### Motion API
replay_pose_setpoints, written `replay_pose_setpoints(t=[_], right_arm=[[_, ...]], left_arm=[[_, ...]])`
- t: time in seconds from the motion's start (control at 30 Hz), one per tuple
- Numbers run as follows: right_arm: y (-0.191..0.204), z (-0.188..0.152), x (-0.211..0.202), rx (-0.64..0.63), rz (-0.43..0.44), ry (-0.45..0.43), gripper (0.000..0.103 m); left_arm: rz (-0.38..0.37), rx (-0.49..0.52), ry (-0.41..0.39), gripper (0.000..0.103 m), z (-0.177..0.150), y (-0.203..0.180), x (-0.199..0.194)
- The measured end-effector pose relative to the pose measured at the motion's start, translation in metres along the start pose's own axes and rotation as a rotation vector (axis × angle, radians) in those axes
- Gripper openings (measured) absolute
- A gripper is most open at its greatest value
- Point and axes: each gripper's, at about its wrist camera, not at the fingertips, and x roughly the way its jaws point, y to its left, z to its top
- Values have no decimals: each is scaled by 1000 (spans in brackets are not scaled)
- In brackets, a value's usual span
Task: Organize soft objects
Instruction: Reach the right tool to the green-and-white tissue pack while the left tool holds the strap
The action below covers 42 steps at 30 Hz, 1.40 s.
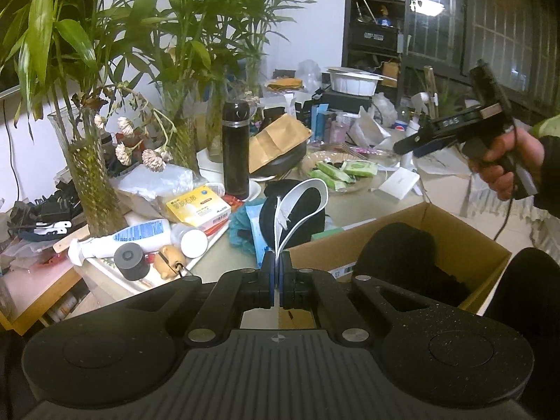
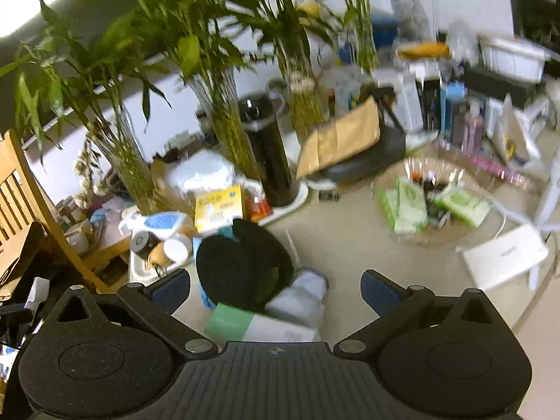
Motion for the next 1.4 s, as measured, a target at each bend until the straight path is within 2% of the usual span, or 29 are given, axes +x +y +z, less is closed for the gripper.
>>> replay_pose_setpoints(t=[0.23,0.33,0.53,0.67,0.87,1.03,1.1,1.23,1.3,1.4], right_arm=[[-2,-8,43,74,-8,189,103],[-1,-8,56,119,-2,244,103],[0,1,78,106,-6,316,103],[-10,1,100,132,-7,410,103],[-35,-6,123,154,81,508,101],[-62,-21,139,215,175,549,83],[-65,-28,144,232,216,554,62],[-70,-35,142,282,248,497,44],[-76,-35,135,330,237,449,25],[-83,-34,123,360,224,391,2]], left_arm=[[-7,-25,-9,3,-6,2,-2],[-13,-34,-8,3,-8,1,-1],[-27,-33,-14,3,-10,-1,-3],[-29,-50,-20,3,-11,0,-3],[-38,-60,-29,3,-11,1,-6],[-37,-67,-30,3,-9,3,-8],[-36,-70,-26,3,-9,3,-7],[-30,-72,-14,3,-10,3,-1],[-27,-75,-8,3,-9,4,2],[-30,-77,2,3,-9,4,7]])
